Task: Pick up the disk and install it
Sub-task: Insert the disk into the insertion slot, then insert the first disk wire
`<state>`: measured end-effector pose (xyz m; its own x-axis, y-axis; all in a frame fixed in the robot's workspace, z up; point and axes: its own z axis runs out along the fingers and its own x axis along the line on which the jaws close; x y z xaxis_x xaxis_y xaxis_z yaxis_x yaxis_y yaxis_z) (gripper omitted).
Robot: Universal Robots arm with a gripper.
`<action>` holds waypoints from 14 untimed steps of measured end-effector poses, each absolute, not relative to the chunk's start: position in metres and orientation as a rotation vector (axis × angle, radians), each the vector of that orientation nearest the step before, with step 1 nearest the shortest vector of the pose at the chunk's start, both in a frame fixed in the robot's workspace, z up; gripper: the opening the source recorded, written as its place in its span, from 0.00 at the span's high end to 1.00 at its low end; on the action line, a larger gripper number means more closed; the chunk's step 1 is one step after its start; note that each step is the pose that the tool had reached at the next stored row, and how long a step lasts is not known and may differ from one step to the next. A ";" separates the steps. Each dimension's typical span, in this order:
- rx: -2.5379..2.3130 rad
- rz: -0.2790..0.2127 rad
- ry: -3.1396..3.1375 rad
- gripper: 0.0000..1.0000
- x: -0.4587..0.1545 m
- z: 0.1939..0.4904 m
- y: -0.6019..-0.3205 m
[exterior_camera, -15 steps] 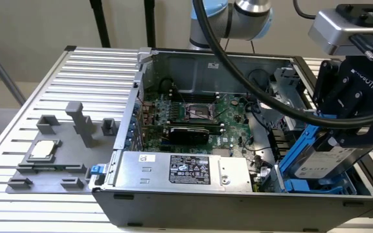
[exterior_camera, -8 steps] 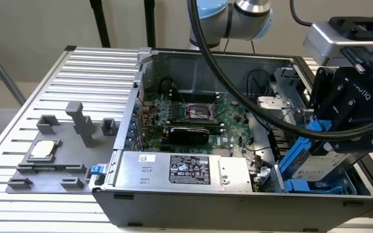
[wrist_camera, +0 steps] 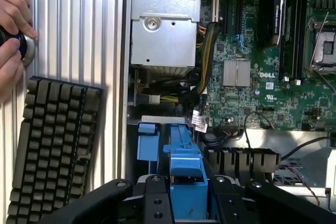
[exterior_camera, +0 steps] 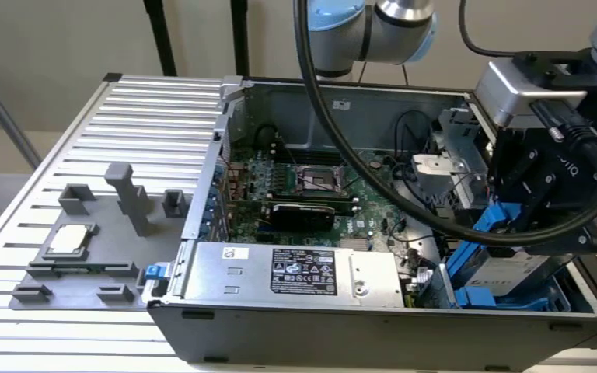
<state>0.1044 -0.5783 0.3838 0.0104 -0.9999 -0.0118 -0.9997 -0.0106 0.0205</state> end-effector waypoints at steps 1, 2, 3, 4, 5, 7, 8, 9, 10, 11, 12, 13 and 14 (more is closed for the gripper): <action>2.228 -0.035 -2.205 1.00 0.104 0.382 -0.578; 2.228 -0.036 -2.205 1.00 0.104 0.380 -0.578; 2.229 -0.036 -2.205 1.00 0.104 0.378 -0.578; 2.228 -0.036 -2.205 1.00 0.104 0.377 -0.578; 2.228 -0.035 -2.205 1.00 0.104 0.375 -0.578; 2.229 -0.036 -2.205 1.00 0.104 0.371 -0.578; 2.228 -0.035 -2.205 1.00 0.104 0.369 -0.578; 2.229 -0.035 -2.205 1.00 0.104 0.367 -0.578; 2.229 -0.036 -2.205 1.00 0.104 0.366 -0.578; 2.229 -0.036 -2.205 1.00 0.104 0.364 -0.578; 2.229 -0.036 -2.205 1.00 0.104 0.362 -0.578; 2.229 -0.036 -2.205 1.00 0.104 0.360 -0.578; 2.229 -0.035 -2.205 1.00 0.104 0.358 -0.578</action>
